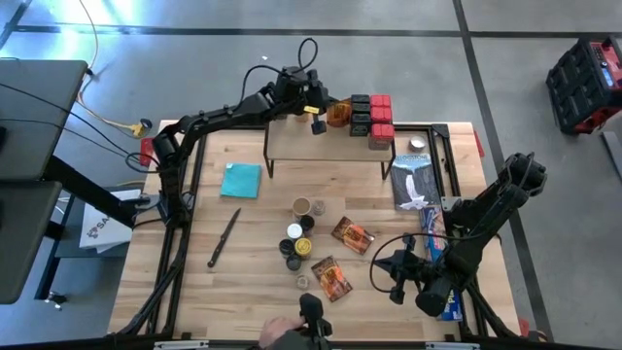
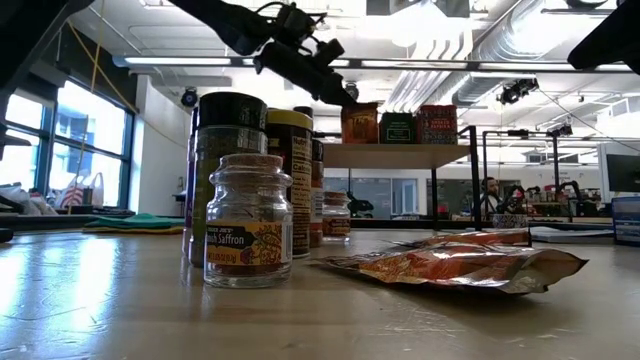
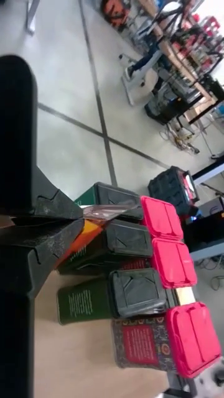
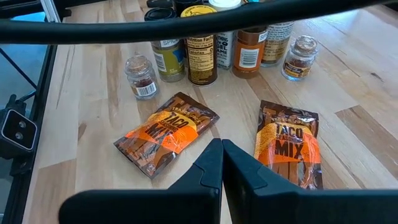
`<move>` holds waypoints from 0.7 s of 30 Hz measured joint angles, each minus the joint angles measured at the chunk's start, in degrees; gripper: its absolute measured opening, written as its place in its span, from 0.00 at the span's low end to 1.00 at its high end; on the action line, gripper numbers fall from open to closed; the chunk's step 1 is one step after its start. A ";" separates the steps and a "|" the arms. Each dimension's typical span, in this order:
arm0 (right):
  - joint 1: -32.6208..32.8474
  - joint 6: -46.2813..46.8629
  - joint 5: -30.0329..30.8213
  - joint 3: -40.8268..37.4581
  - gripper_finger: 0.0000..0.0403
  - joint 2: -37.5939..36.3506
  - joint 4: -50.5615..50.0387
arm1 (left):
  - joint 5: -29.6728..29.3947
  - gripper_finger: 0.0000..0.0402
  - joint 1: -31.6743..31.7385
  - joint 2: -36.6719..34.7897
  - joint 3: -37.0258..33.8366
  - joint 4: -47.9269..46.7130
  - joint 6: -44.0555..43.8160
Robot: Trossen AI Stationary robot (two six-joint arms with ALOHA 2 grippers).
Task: Shelf spices
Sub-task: Put the orange seasoning pack on the shelf
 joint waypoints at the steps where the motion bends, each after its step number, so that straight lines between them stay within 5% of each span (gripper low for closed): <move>1: 0.01 0.01 -0.01 0.00 0.00 0.00 0.02 | -0.06 0.00 -0.07 0.00 0.00 0.02 0.91; 21: -0.01 0.93 -0.23 0.00 0.00 0.00 -0.17 | -1.35 0.00 -0.33 -0.22 0.00 1.05 5.04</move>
